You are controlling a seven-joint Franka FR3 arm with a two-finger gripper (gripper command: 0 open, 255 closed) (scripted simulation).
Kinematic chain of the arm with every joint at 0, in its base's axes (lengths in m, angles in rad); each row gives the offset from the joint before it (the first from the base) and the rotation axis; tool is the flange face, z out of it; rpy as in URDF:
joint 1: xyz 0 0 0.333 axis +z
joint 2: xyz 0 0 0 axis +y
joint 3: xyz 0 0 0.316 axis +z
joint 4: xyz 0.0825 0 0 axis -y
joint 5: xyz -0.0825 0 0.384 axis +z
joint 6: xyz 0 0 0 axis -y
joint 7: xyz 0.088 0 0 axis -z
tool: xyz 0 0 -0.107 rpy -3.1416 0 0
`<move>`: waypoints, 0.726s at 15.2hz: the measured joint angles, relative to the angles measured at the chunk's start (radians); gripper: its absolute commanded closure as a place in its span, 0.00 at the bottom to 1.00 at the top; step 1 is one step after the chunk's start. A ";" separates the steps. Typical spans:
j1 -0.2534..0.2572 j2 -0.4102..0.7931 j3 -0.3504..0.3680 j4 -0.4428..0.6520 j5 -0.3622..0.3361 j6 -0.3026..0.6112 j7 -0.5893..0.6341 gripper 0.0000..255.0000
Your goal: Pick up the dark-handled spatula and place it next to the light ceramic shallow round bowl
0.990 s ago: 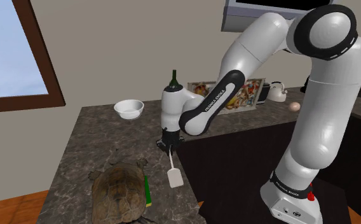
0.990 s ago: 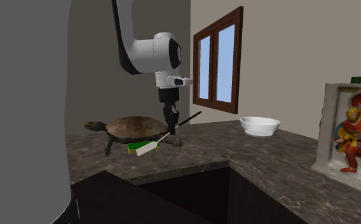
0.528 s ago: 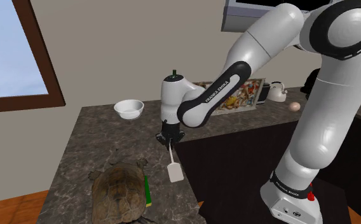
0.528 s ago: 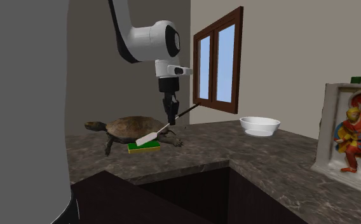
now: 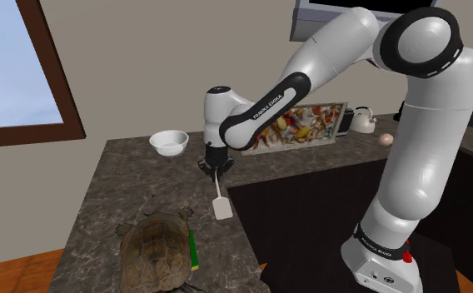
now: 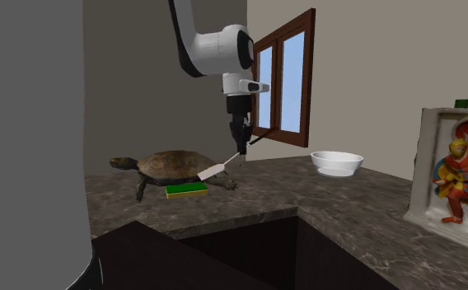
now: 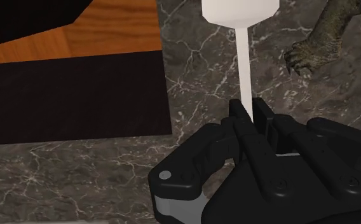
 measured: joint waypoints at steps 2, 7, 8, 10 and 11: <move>-0.012 0.046 -0.018 0.058 -0.018 -0.015 -0.023 1.00; -0.023 0.191 -0.059 0.261 -0.062 -0.080 -0.068 1.00; -0.029 0.214 -0.066 0.293 -0.066 -0.089 -0.083 1.00; -0.035 0.270 -0.079 0.388 -0.073 -0.129 -0.113 1.00; -0.036 0.302 -0.087 0.431 -0.079 -0.139 -0.125 1.00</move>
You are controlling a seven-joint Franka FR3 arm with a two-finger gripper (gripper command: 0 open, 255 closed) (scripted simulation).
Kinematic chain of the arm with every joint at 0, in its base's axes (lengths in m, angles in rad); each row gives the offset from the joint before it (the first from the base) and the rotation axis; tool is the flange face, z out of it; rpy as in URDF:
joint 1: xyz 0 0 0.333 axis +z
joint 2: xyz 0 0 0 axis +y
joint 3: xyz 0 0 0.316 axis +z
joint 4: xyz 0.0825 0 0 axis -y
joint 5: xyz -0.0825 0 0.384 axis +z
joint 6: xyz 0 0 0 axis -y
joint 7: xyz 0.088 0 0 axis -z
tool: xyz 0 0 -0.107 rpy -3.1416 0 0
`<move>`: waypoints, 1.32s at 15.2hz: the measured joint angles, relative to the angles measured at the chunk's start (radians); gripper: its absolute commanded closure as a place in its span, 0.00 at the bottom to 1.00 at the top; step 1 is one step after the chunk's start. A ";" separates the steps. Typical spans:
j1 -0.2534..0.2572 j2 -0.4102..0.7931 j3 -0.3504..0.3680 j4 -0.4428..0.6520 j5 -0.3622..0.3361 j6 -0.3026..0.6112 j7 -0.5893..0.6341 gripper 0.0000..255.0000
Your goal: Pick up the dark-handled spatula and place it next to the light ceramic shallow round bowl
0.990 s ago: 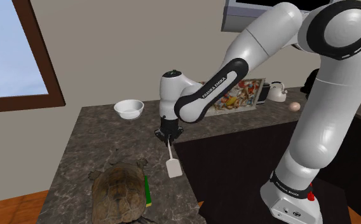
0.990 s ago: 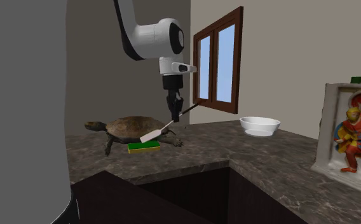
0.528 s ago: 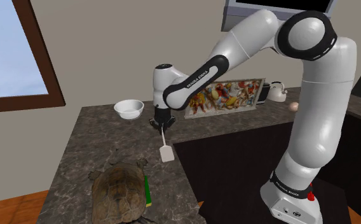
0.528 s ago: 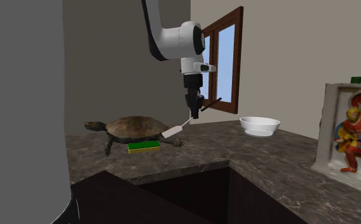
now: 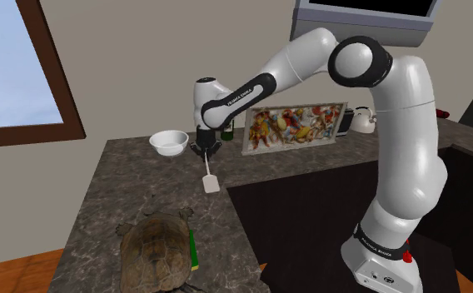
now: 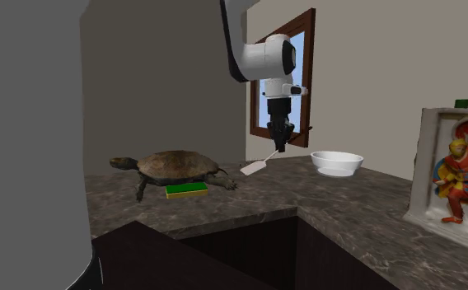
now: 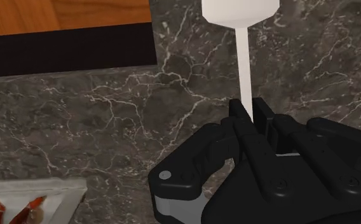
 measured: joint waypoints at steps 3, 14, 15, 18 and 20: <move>0.001 0.098 -0.018 0.160 -0.010 -0.062 -0.039 1.00; 0.048 0.506 -0.070 0.850 -0.024 -0.331 -0.181 1.00; 0.049 0.516 -0.071 0.857 -0.025 -0.327 -0.182 1.00; 0.049 0.534 -0.074 0.849 -0.028 -0.301 -0.179 1.00; 0.051 0.550 -0.076 0.849 -0.031 -0.285 -0.177 1.00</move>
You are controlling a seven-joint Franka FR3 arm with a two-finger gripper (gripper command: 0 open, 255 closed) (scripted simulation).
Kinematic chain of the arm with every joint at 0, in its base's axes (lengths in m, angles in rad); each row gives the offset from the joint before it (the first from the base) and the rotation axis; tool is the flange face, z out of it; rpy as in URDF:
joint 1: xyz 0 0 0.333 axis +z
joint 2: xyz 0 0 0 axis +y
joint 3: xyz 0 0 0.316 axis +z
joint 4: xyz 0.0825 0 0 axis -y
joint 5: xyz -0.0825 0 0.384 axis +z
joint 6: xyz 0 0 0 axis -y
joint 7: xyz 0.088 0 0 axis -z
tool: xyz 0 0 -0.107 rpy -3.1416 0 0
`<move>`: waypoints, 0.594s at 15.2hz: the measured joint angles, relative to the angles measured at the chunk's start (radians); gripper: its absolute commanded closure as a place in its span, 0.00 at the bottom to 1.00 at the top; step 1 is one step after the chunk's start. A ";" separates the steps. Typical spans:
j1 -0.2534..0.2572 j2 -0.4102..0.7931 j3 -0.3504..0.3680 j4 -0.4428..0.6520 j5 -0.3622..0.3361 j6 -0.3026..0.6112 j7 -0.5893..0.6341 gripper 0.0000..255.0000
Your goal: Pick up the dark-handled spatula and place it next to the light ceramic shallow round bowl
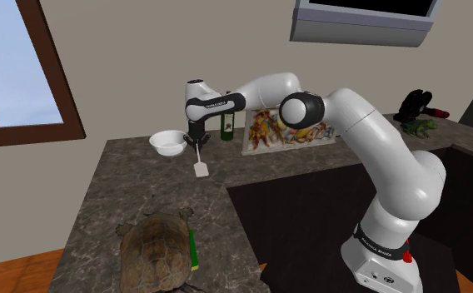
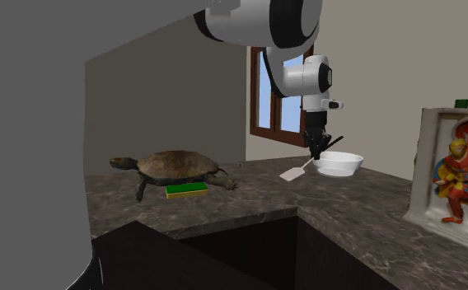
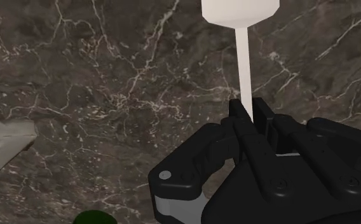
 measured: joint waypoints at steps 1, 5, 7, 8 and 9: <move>0.000 0.007 -0.001 0.000 -0.001 0.008 0.000 1.00; 0.000 0.036 -0.006 -0.002 -0.005 0.037 0.001 1.00; 0.001 0.048 -0.008 -0.004 -0.007 0.052 0.003 1.00; 0.001 0.056 -0.009 -0.006 -0.009 0.062 0.004 1.00; 0.002 0.064 -0.010 -0.005 -0.010 0.069 0.005 1.00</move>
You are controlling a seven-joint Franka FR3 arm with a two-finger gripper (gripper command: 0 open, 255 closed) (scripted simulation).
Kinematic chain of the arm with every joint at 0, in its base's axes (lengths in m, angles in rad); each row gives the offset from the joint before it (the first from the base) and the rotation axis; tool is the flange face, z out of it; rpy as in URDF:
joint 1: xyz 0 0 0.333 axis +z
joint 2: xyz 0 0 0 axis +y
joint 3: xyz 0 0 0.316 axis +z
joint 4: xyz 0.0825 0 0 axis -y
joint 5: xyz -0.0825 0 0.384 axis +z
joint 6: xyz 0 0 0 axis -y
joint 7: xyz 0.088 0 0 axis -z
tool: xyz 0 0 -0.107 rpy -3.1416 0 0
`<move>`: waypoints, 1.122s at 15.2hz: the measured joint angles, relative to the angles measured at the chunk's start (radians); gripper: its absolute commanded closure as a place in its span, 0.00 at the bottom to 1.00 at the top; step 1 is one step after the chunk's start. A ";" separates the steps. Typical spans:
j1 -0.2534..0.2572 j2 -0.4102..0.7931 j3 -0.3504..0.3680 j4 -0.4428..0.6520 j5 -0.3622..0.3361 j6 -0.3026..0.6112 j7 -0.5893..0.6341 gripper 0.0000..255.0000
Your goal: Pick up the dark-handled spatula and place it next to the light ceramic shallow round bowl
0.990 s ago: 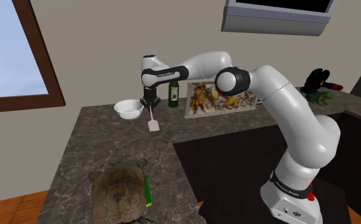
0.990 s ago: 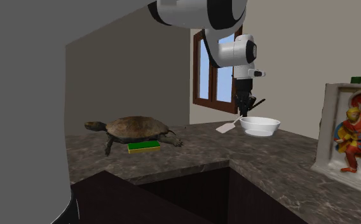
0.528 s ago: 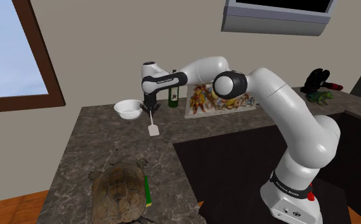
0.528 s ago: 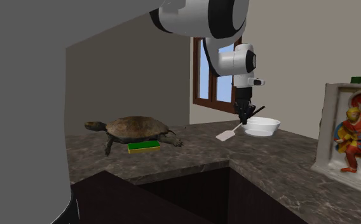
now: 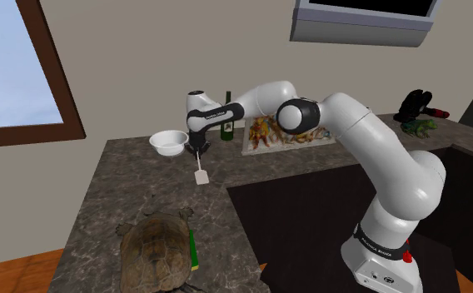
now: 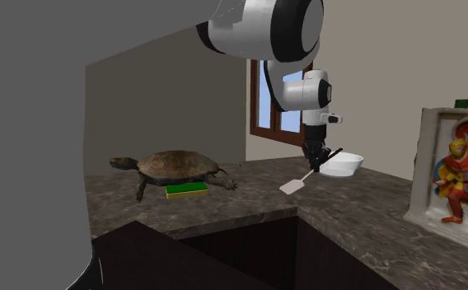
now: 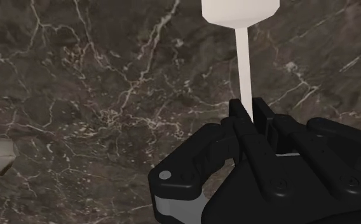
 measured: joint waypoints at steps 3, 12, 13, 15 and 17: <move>0.004 0.027 -0.003 0.012 -0.003 0.015 0.001 1.00; 0.012 0.101 -0.012 0.050 -0.009 0.052 0.001 1.00; 0.012 0.101 -0.013 0.050 -0.009 0.053 0.002 1.00; 0.012 0.102 -0.013 0.051 -0.009 0.053 0.002 1.00; 0.012 0.102 -0.013 0.051 -0.009 0.053 0.002 0.00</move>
